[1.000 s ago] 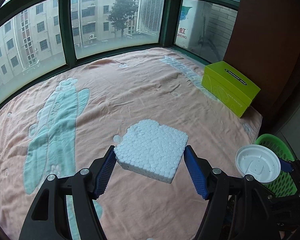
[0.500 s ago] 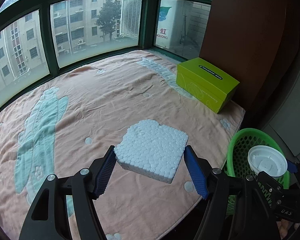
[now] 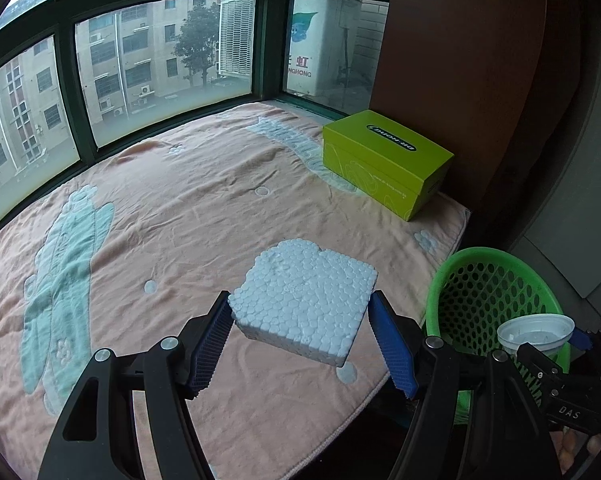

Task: Collect trash
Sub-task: 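Carry the foam block and lid over the green wastebasket and open both grippers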

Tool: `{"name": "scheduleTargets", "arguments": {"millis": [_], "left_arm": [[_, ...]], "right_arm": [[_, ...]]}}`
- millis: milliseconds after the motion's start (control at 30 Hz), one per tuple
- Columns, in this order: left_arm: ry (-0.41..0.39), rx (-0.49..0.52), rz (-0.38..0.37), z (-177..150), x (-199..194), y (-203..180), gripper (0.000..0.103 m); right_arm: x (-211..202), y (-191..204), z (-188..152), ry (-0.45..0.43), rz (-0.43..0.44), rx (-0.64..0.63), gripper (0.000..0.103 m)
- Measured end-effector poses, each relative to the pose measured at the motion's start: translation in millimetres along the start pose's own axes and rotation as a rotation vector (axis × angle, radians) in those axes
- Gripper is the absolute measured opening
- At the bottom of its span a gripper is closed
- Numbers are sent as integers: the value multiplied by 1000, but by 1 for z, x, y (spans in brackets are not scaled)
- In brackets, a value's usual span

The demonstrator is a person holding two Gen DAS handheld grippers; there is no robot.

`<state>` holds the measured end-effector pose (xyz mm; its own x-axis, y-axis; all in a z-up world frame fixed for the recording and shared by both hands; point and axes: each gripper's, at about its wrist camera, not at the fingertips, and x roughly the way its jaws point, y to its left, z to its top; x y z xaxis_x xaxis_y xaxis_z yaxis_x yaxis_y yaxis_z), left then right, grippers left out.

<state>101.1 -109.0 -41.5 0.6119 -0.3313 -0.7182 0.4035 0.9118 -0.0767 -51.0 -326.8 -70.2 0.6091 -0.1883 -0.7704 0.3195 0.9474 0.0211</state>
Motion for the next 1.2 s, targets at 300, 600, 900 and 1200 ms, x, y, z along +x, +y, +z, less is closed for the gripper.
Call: {"name": "scheduleTargets", "arguments": {"millis": [300,600,900,1200], "left_arm": [[-6,19,-15,2,-3,-13,67],[11,52,-39,-2,0,-35,67],[26,96,-82,-6,2,-62,67],[39,131,-117,-6,4,-88,67]], "right_arm": [[-8,-10,-2,-17,-10,16,94],[-16,-18,-4,-30,-22,31,94],[-25,-27,-8,-40,-37,52,94],[-31,-42,-11,-47,-52,83,94]]}}
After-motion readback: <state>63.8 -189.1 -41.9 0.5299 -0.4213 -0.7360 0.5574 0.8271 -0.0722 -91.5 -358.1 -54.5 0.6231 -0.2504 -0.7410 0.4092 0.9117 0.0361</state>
